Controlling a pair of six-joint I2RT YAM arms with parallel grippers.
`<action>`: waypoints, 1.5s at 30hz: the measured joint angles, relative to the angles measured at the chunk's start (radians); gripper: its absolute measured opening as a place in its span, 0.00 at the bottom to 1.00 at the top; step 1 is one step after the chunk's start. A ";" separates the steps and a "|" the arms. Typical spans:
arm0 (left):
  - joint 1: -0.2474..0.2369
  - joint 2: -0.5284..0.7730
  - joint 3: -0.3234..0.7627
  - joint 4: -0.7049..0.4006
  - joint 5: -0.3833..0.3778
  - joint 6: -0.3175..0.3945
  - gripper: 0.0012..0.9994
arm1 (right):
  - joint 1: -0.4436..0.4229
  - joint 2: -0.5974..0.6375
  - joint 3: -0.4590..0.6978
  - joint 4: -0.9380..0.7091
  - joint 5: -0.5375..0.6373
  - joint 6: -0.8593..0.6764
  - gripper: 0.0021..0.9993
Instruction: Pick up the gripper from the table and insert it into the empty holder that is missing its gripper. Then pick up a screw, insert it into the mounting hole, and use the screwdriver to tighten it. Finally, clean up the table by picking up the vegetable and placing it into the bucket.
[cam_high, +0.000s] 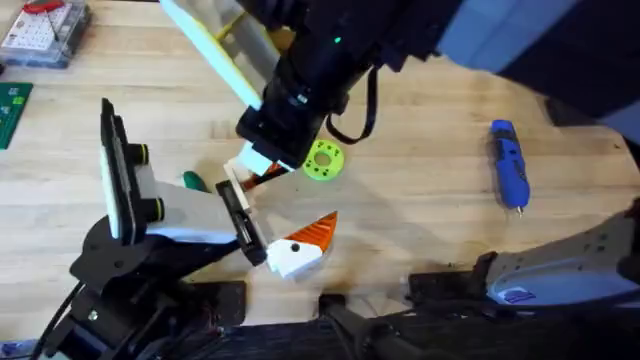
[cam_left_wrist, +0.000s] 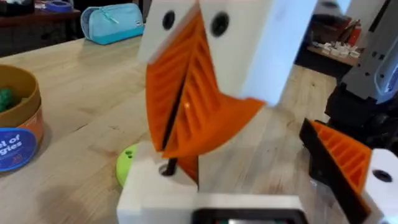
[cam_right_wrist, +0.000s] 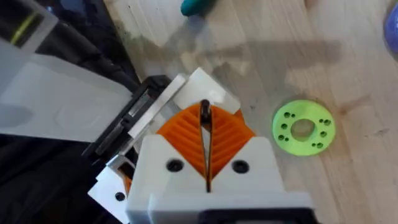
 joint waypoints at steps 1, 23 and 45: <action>0.000 0.000 0.000 0.000 0.000 0.000 0.99 | 0.001 0.008 0.000 -0.004 -0.001 0.000 0.01; 0.000 0.000 0.000 -0.001 -0.003 -0.004 0.99 | 0.004 0.029 0.000 0.010 -0.008 0.000 0.01; 0.000 0.000 0.000 0.000 -0.014 -0.010 0.99 | -0.030 0.028 0.000 0.014 0.000 0.011 0.99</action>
